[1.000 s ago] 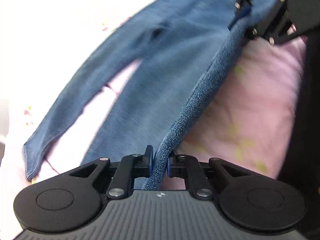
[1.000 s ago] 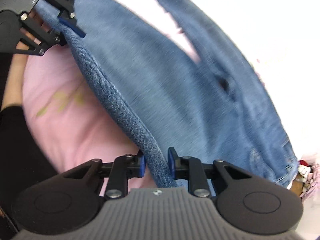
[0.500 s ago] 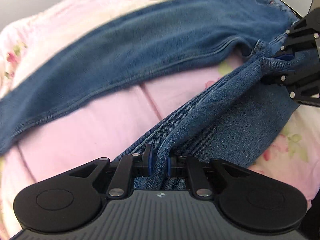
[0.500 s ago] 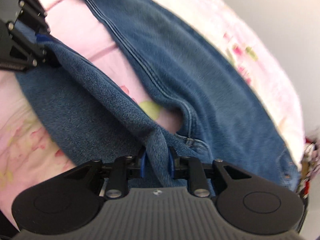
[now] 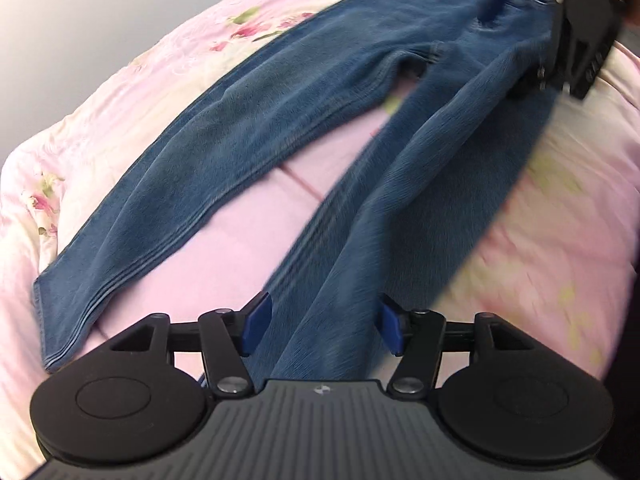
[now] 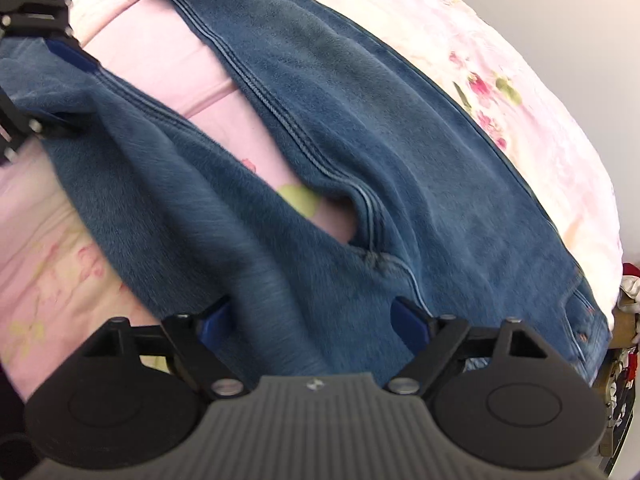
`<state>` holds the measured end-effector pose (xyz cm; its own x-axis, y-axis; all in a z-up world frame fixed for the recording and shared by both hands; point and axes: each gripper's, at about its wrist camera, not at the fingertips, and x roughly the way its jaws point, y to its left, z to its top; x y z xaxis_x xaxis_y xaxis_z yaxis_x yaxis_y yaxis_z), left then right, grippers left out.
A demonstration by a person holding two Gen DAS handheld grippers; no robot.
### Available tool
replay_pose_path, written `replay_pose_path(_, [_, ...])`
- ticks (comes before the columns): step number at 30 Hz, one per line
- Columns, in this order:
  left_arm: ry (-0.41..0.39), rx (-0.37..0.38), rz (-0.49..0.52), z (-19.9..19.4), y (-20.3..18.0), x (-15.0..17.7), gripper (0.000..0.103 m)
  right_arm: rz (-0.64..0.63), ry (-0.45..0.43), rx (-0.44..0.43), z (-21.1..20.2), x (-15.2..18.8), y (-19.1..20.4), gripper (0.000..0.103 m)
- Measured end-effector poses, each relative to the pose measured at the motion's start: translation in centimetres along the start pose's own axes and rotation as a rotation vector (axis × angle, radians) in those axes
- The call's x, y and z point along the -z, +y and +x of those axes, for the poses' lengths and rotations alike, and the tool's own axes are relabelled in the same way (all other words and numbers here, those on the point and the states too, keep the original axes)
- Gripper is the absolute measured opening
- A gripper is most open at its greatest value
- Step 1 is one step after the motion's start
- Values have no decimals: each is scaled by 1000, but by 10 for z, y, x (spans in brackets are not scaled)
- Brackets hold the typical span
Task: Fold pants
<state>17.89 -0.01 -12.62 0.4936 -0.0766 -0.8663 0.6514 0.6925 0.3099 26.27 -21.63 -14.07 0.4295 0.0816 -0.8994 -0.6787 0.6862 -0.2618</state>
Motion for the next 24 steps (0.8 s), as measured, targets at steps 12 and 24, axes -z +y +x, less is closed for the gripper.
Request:
replay_pose_path(12, [258,10,42,-41,32,82,80,-49,99,136,-30,83,3,94])
replay_pose_path(24, [490,24,-145,-25,94,159,75,38,275,279,-39,163,-35,94])
